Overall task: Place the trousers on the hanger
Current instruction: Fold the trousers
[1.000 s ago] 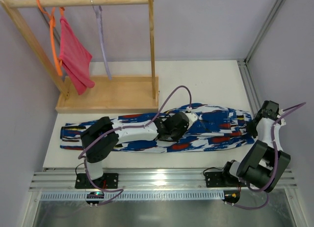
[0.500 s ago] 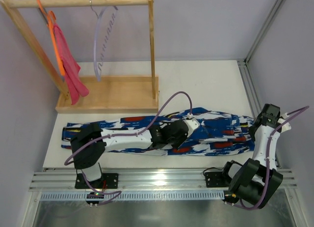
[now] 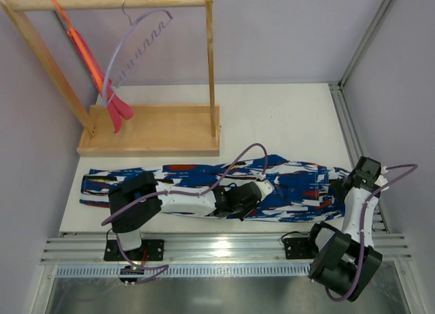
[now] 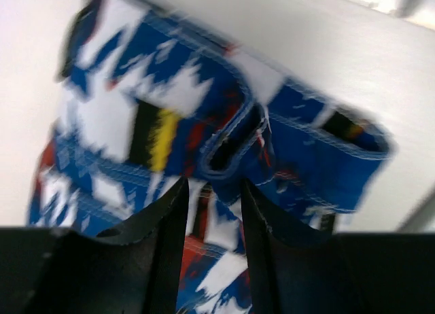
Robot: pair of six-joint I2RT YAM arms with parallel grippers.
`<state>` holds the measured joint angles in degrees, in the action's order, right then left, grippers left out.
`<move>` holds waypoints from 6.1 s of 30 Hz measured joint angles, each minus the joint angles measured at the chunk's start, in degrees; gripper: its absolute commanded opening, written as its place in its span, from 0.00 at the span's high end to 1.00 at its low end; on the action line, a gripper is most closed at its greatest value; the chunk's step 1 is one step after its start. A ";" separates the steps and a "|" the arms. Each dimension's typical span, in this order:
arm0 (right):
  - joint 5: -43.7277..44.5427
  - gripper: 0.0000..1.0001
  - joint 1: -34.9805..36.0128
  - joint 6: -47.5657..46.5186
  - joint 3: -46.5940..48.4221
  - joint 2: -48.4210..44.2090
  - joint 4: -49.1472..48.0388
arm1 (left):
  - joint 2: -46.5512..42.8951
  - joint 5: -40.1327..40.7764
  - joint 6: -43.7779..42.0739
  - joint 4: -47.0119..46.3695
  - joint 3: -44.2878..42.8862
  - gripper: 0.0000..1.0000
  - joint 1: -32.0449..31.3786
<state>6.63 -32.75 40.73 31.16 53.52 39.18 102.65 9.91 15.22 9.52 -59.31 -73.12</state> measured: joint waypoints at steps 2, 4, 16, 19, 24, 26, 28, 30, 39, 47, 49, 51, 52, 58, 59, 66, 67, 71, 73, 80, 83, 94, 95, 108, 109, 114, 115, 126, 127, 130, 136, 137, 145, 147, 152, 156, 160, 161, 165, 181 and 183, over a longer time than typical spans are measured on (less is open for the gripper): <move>-8.11 0.60 0.22 -3.10 -0.02 -0.76 -2.86 | 0.02 0.02 0.04 0.00 -0.04 1.00 0.00; -13.94 0.62 1.75 -5.60 0.52 -1.25 -3.98 | 0.24 0.00 0.22 0.09 -0.35 1.00 0.00; -19.91 0.96 34.12 -4.31 0.61 -14.82 -0.57 | 1.77 -1.68 4.13 -1.22 -2.27 1.00 0.52; -19.85 0.96 36.39 -1.25 -4.17 -20.50 1.31 | 1.75 -2.67 6.12 -2.62 -2.12 1.00 1.16; -20.20 0.96 38.77 2.78 -11.32 -23.37 3.34 | 1.75 -4.04 9.27 -4.00 -1.73 1.00 2.25; -20.06 0.96 40.04 3.56 -12.74 -23.10 4.15 | 1.75 -3.98 9.97 -4.13 -1.73 1.00 2.38; -19.93 0.96 41.20 4.31 -13.11 -23.21 5.03 | 1.75 -3.93 10.43 -4.15 -1.73 1.00 2.45; -19.91 0.96 41.77 4.66 -13.11 -23.52 5.03 | 1.77 -3.93 10.99 -4.15 -1.73 1.00 2.78; -20.65 0.96 45.48 4.76 -14.45 -16.52 1.03 | 5.31 -3.98 12.81 -3.91 -5.51 0.99 4.90; -20.35 0.96 46.21 3.26 -12.17 -9.75 -3.56 | 8.79 -7.26 14.62 -4.94 -9.11 1.00 9.18; -19.56 0.96 46.21 2.95 -11.63 -8.04 -4.74 | 9.40 -7.96 14.64 -4.96 -9.99 1.00 10.34; -18.64 0.96 46.25 3.13 -11.74 -7.89 -6.05 | 9.75 -8.44 14.64 -5.03 -10.47 1.00 11.10; -18.34 0.96 46.25 3.34 -11.98 -8.04 -7.17 | 9.88 -8.70 14.62 -5.05 -10.64 1.00 11.39; -14.82 0.96 46.31 5.64 -15.02 -7.41 -14.36 | 9.62 -10.40 14.47 -5.16 -10.62 0.99 11.76; -13.94 0.96 46.31 5.84 -15.10 -6.62 -14.80 | 9.29 -10.45 14.34 -5.01 -10.58 1.00 11.76; -10.78 0.96 46.51 7.61 -15.54 -5.99 -17.09 | 2.91 -9.94 12.83 -3.91 -9.68 1.00 10.80; -10.25 0.96 46.51 7.76 -15.61 -6.03 -17.35 | 2.01 -9.66 12.74 -3.91 -9.46 1.00 10.47; -8.13 0.96 46.51 8.66 -15.63 -6.03 -17.92 | 1.07 -8.94 13.11 -4.59 -7.39 1.00 8.59; -7.37 0.96 46.51 9.11 -15.63 -6.03 -18.08 | 1.55 -8.85 14.12 -5.57 -5.66 1.00 7.65; -5.70 0.96 46.56 10.71 -16.20 -6.97 -18.40 | 4.09 -7.93 18.03 -11.69 -1.57 1.00 6.01; -5.46 0.96 46.56 11.10 -16.55 -7.02 -18.80 | 5.38 -7.39 19.34 -13.62 -0.94 1.00 5.88; 2.97 0.57 46.56 17.84 -7.02 -12.59 1.09 | 7.23 -7.02 21.77 -18.29 -0.83 1.00 5.33; 4.20 0.56 46.56 18.53 -6.12 -13.18 2.67 | 7.32 -7.04 21.90 -18.78 -0.74 1.00 5.31; 11.89 0.60 46.56 23.96 -4.92 -5.57 5.33 | 7.37 -7.13 23.10 -23.85 1.73 1.00 5.29; 12.26 0.65 46.56 23.91 -4.92 -4.02 4.72 | 7.37 -7.13 23.26 -24.20 1.88 1.00 5.29; 14.75 0.62 46.56 23.23 -3.78 -1.20 5.25 | 7.37 -7.15 23.61 -25.66 2.56 1.00 5.29; 15.19 0.60 46.56 22.93 -3.34 -1.46 5.44 | 7.37 -7.17 23.63 -25.81 2.60 1.00 5.29; 16.11 0.52 46.56 26.32 -2.40 -6.36 7.96 | 7.78 -7.67 23.93 -27.21 2.84 1.00 5.29; 16.24 0.51 46.56 26.53 -2.40 -5.55 7.87 | 7.82 -7.67 23.98 -27.32 2.89 1.00 5.29; 16.70 0.51 46.56 26.73 -2.40 -1.77 6.99 | 7.98 -7.82 24.28 -27.74 2.89 1.00 5.29; 17.44 0.96 46.56 25.86 -2.01 4.72 5.57 | 8.22 -7.85 24.83 -28.20 2.89 1.00 5.29; 17.75 0.96 46.56 25.62 -1.27 4.92 6.16 | 8.31 -7.87 24.87 -28.33 2.89 1.00 5.29; 20.81 0.96 50.71 23.23 5.66 1.14 16.15 | 9.14 -8.04 25.44 -30.10 2.80 1.00 5.27; 21.18 0.96 52.41 24.59 5.38 -1.11 18.73 | 9.25 -8.04 26.05 -30.38 2.82 1.00 5.27; 22.03 0.96 53.57 27.32 5.38 -0.87 21.77 | 9.38 -8.04 27.15 -31.58 3.32 1.00 5.25; 23.63 0.84 54.23 28.59 6.05 5.88 23.23 | 9.38 -7.96 27.98 -31.61 3.41 1.00 5.27; 26.84 0.52 54.53 30.10 7.58 14.08 25.92 | 9.38 -8.04 28.28 -31.61 3.43 1.00 5.40; 27.32 0.52 54.53 30.16 7.74 15.02 26.69 | 9.35 -8.04 28.28 -31.61 3.48 1.00 5.42; 28.30 0.53 54.49 30.16 9.16 15.32 29.05 | 9.01 -8.24 28.22 -31.80 4.02 0.99 5.42; 23.23 0.65 32.17 14.40 11.37 9.86 10.64 | 6.40 -9.05 27.98 -33.97 8.33 0.92 5.38; 21.46 0.65 29.31 13.49 7.17 11.78 8.17 | 5.31 -9.16 28.35 -32.83 8.94 0.88 5.35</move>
<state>28.10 -3.44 54.22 38.33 65.30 47.35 107.96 0.75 43.57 -23.31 -50.37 -67.77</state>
